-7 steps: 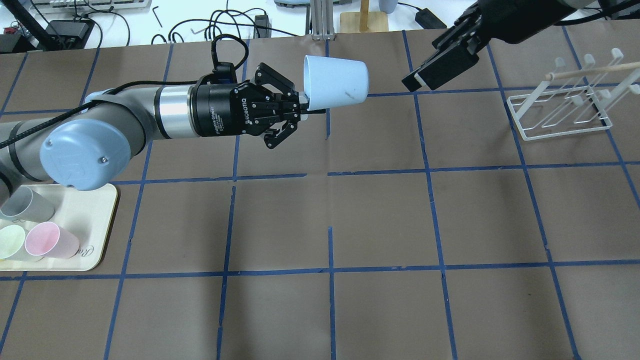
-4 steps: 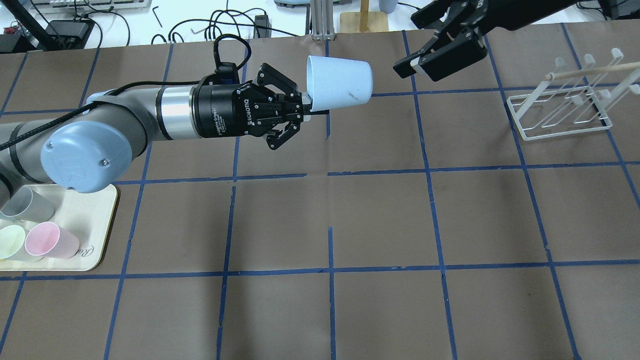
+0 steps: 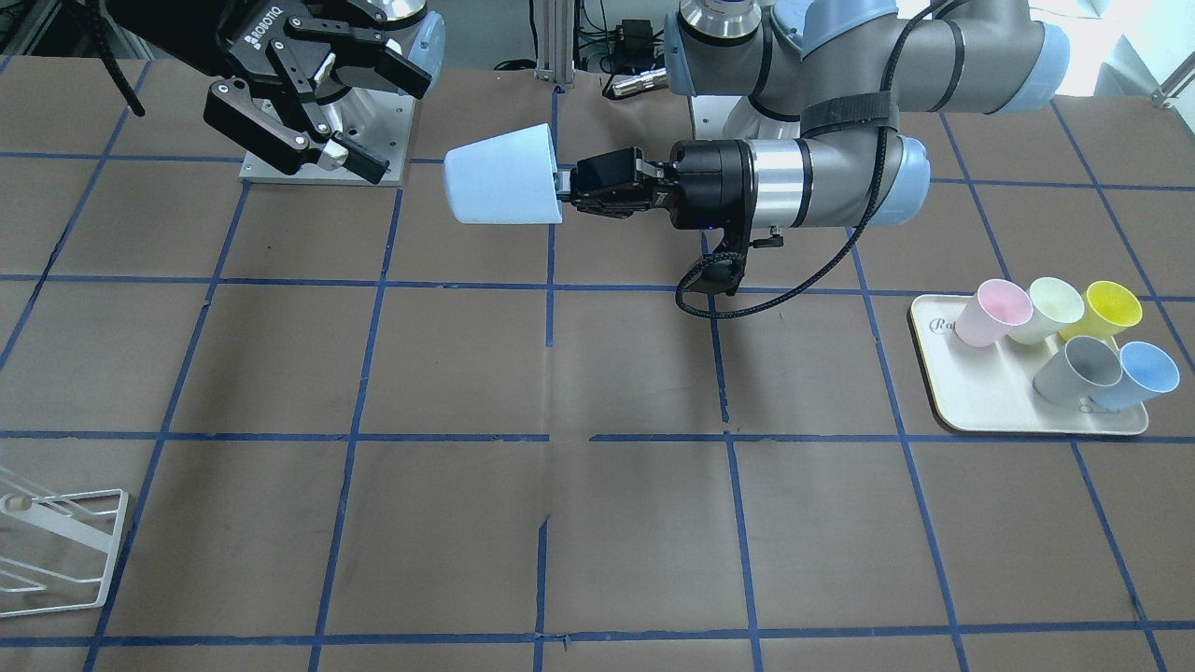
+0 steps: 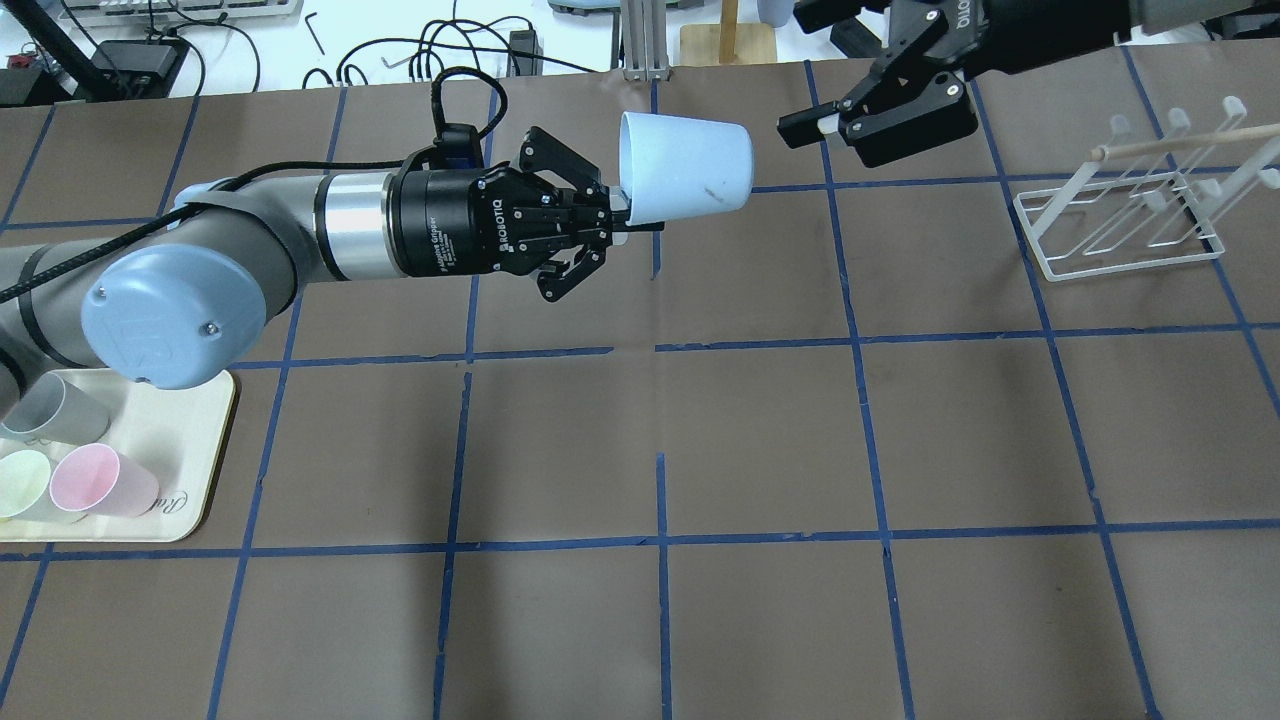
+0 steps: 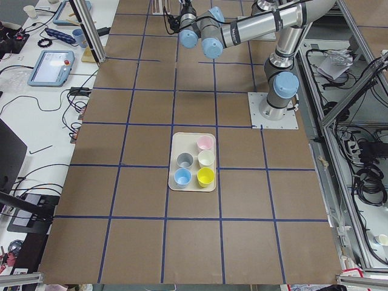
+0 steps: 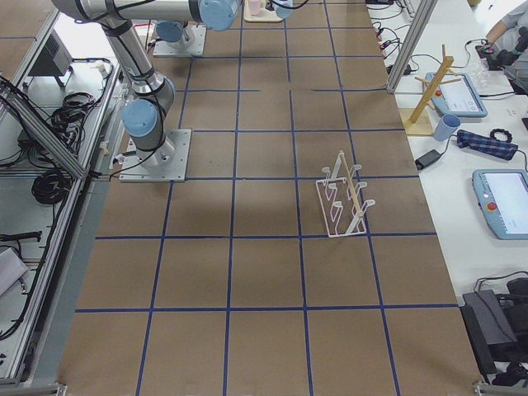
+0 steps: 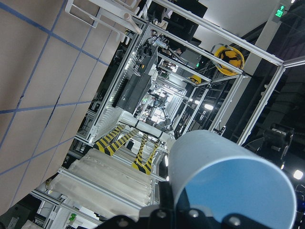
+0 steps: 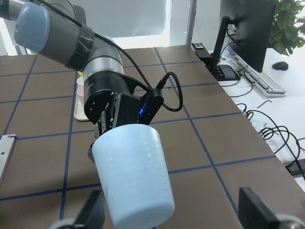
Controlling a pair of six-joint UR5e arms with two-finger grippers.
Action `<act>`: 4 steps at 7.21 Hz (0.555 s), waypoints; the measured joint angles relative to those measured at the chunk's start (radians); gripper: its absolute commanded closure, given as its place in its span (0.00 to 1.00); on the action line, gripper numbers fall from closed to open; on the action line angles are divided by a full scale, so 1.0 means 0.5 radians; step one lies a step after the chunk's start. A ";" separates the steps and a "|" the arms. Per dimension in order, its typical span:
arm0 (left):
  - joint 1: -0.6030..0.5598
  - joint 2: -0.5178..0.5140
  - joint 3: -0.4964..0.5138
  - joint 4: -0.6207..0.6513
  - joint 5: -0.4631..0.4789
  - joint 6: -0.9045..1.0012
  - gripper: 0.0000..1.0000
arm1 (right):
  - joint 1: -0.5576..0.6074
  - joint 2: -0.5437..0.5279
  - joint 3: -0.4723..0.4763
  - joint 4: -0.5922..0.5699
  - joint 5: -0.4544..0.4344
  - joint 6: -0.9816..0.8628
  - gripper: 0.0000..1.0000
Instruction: Transfer IKEA cup to right arm and place on rack
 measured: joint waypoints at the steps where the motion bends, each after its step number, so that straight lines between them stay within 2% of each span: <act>1: -0.003 0.001 0.000 0.000 0.000 -0.001 1.00 | -0.002 0.005 0.035 0.007 0.033 -0.041 0.00; 4: -0.004 0.003 0.000 0.000 0.000 -0.002 1.00 | -0.001 0.009 0.077 0.121 0.046 -0.061 0.00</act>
